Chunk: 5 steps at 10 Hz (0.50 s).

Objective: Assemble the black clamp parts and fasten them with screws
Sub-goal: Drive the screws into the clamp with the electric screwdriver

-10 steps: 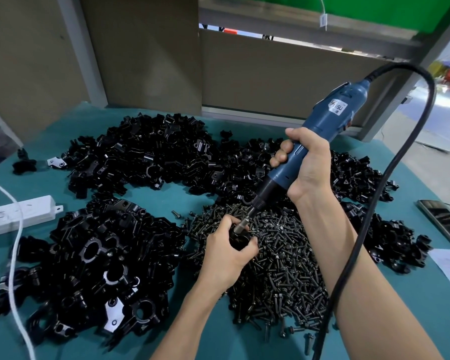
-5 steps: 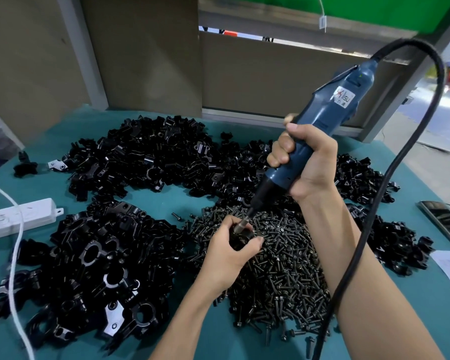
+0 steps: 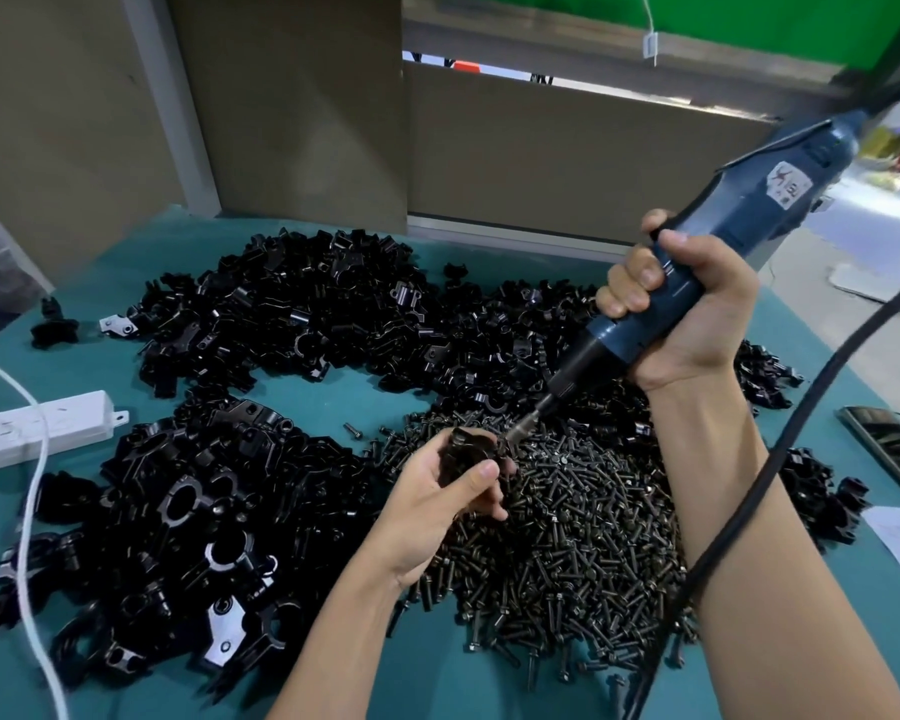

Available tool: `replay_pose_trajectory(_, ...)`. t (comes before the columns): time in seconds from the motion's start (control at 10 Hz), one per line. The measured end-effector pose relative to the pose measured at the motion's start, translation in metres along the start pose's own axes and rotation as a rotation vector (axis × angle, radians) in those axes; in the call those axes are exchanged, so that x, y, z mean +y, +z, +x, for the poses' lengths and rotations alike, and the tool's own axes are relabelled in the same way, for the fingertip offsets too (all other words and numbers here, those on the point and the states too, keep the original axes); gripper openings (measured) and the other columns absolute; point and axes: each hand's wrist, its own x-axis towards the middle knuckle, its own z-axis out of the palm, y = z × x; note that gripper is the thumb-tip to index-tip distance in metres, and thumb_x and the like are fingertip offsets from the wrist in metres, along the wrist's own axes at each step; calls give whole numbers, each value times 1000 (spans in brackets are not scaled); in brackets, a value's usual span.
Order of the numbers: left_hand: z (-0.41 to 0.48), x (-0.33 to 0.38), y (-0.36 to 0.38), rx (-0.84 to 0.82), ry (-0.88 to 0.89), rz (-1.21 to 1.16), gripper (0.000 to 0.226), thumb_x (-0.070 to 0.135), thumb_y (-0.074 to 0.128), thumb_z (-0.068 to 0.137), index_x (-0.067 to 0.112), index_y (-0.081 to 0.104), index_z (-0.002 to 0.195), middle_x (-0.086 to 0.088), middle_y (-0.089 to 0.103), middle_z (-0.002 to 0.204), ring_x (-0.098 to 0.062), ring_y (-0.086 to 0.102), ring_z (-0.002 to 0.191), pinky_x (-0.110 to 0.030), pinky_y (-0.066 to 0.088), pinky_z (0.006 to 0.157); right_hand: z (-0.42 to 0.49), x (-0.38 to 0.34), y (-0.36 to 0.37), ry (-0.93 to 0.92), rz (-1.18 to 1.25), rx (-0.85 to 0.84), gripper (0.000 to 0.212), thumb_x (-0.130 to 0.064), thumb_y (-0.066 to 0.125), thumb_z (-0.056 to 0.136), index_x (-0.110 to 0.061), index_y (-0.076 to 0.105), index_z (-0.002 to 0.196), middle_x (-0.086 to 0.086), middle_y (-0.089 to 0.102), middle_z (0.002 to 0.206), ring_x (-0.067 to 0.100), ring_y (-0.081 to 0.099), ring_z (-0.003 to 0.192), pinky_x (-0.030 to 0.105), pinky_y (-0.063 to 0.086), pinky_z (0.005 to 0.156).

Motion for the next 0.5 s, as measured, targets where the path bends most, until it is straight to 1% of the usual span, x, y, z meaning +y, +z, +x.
replay_pose_trajectory(0.1, 1, -2, 1, 23, 24, 37, 36, 20, 71, 85, 7, 60, 117, -12, 73, 102, -16, 64, 77, -28, 55, 66, -2, 1, 0, -31, -1, 41, 7, -15, 49, 76, -16, 53, 82, -7, 42, 50, 9, 39, 40, 21, 34, 46)
replay_pose_trajectory(0.2, 2, -4, -1, 39, 32, 71, 33, 26, 74, 86, 14, 61, 115, -5, 74, 101, -11, 55, 70, -23, 50, 67, -3, 0, 0, -51, -11, 56, 6, -14, 50, 76, -16, 54, 81, -6, 43, 50, 10, 39, 41, 21, 34, 47)
replay_pose_trajectory(0.3, 3, -6, -4, 39, 48, 105, 26, 29, 73, 86, 22, 65, 110, -2, 71, 99, -9, 50, 70, -20, 47, 67, -3, 0, 2, -51, -35, 56, 6, -13, 50, 77, -16, 53, 82, -6, 43, 50, 10, 40, 40, 21, 35, 46)
replay_pose_trajectory(0.4, 3, -7, -5, 28, 63, 137, 25, 36, 75, 83, 28, 68, 105, -4, 67, 95, -9, 49, 70, -20, 46, 68, -3, 2, 3, -32, -32, 67, 7, -14, 50, 76, -15, 53, 82, -6, 43, 50, 10, 39, 40, 21, 35, 46)
replay_pose_trajectory(0.5, 3, -8, -5, 39, 67, 143, 24, 31, 73, 85, 23, 66, 107, 0, 66, 92, -8, 49, 69, -21, 46, 69, -4, 5, 4, -21, -28, 80, 7, -14, 51, 75, -16, 52, 82, -6, 42, 50, 10, 39, 40, 21, 35, 45)
